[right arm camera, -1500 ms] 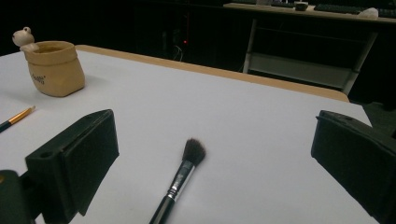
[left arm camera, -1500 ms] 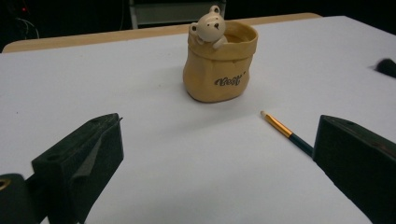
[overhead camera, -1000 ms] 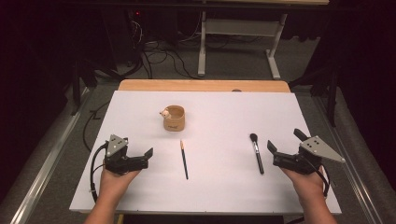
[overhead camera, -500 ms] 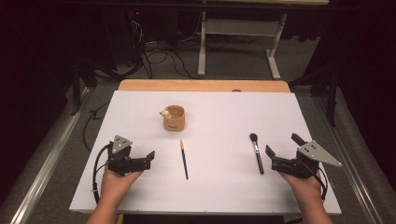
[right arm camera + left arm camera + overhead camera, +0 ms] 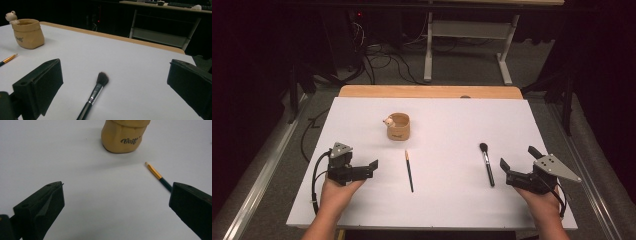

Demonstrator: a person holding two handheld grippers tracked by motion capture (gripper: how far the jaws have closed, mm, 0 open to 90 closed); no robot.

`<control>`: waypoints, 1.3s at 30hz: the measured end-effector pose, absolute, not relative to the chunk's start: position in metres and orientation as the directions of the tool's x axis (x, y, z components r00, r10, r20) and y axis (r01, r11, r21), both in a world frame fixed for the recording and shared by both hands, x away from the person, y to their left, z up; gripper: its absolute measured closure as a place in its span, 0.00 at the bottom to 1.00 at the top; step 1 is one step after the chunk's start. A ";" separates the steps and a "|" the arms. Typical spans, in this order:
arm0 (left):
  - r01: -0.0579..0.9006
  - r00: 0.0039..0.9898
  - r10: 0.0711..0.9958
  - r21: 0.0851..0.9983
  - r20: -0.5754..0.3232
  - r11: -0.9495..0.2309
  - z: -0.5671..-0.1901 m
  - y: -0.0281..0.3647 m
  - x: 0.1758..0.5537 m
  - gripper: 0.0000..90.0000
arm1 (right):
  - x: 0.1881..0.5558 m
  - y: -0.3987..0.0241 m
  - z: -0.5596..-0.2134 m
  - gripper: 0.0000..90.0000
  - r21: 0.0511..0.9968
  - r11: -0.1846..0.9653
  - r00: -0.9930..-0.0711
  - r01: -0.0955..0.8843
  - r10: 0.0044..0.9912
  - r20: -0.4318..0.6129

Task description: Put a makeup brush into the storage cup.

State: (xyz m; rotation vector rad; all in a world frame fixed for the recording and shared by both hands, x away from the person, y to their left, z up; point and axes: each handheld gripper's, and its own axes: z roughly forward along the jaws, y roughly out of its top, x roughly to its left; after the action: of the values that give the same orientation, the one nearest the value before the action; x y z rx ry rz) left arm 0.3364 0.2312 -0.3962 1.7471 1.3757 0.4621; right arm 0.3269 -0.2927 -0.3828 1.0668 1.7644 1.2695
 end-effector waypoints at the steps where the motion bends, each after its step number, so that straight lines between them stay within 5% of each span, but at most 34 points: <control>1: 0.629 0.330 0.923 0.775 -0.198 -0.059 -0.392 0.231 0.340 0.01 | 0.327 -0.295 -0.383 0.02 0.961 0.175 -0.406 0.213 0.911 -0.076; 13: 0.720 0.315 0.912 0.693 -0.264 -0.048 -0.371 0.215 0.349 0.01 | 0.329 -0.290 -0.384 0.02 0.961 0.176 -0.432 0.212 0.899 -0.069; 39: 0.835 0.374 0.896 0.507 -0.239 -0.213 -0.388 0.192 0.370 0.03 | 0.330 -0.286 -0.383 0.02 0.962 0.170 -0.445 0.211 0.894 -0.060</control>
State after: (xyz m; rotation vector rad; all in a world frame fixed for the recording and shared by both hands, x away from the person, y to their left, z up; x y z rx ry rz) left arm 0.3700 0.1917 -0.3878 2.0750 1.4875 0.1413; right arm 0.3297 -0.2864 -0.3826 1.0490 1.7848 1.3083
